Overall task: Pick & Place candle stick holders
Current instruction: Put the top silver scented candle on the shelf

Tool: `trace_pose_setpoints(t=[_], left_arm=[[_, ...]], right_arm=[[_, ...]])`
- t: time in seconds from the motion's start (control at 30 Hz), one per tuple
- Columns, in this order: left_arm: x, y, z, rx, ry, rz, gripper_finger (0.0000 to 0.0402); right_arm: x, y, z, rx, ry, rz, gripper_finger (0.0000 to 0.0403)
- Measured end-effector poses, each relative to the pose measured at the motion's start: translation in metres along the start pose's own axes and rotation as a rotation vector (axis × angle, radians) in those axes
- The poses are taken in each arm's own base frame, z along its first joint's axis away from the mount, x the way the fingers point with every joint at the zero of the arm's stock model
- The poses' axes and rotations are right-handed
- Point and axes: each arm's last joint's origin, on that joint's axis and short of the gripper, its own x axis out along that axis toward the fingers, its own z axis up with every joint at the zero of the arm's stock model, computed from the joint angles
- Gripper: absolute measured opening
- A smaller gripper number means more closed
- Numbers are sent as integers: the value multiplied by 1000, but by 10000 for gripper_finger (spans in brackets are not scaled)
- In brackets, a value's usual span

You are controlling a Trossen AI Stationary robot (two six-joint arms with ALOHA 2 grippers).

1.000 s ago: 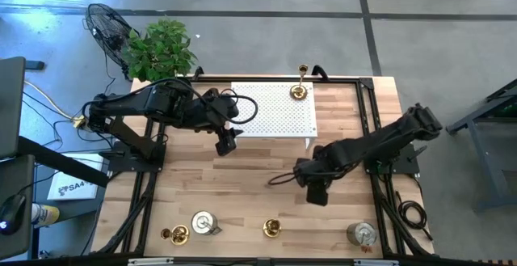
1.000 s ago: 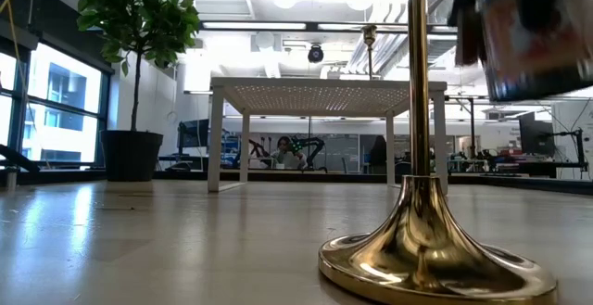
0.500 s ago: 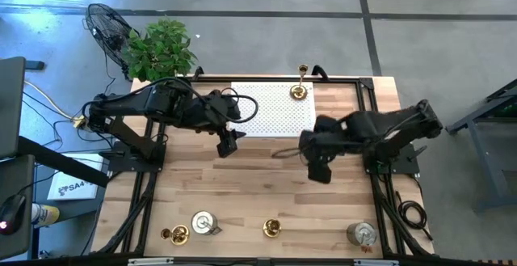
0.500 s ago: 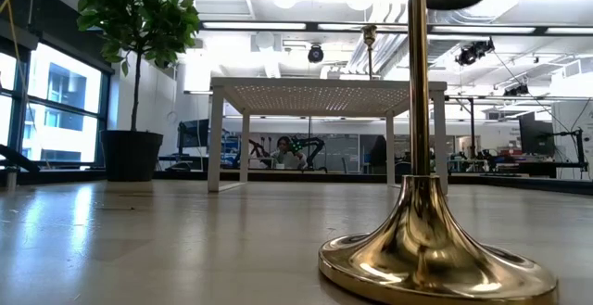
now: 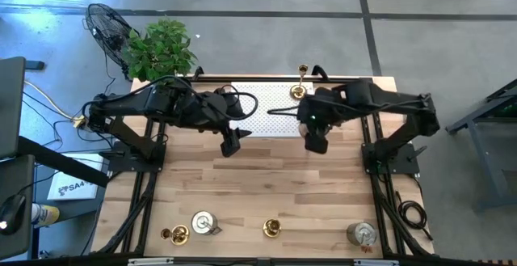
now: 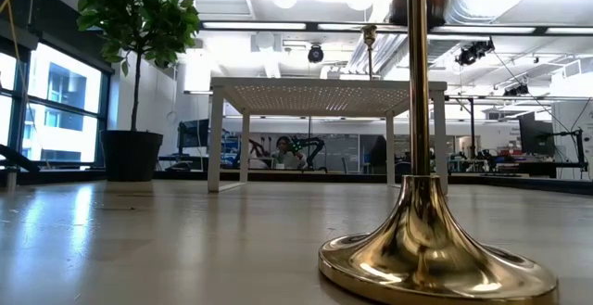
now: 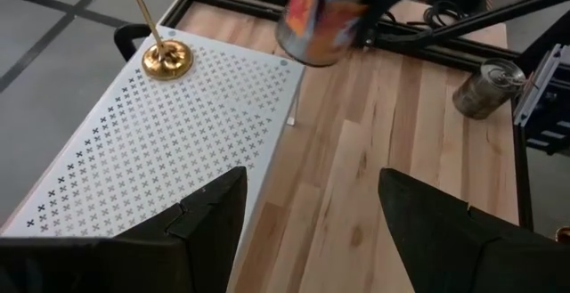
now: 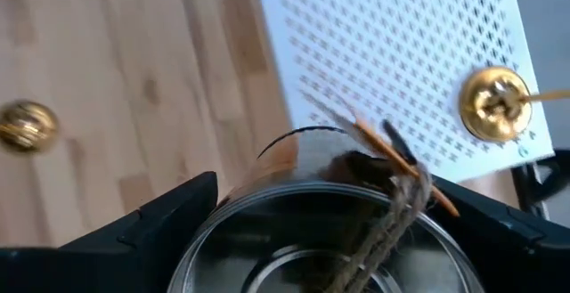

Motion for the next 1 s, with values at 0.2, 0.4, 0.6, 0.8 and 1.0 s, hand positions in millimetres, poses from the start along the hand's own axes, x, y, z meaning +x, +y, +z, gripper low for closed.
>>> trace_pose_setpoints(t=[0.2,0.4,0.6,0.8,1.0], left_arm=[[0,0,0,2,-1,1,250],[0,0,0,-3,-2,1,250],[0,-1,2,-2,-17,-4,250],[0,-1,2,25,-22,-6,250],[0,-1,2,26,-21,-6,250]], right_arm=[[25,-18,0,-20,62,-8,345],[44,-28,5,-33,39,27,345],[53,-40,7,-35,32,15,345],[56,-53,11,-11,5,-1,345],[57,-59,11,6,1,33,345]])
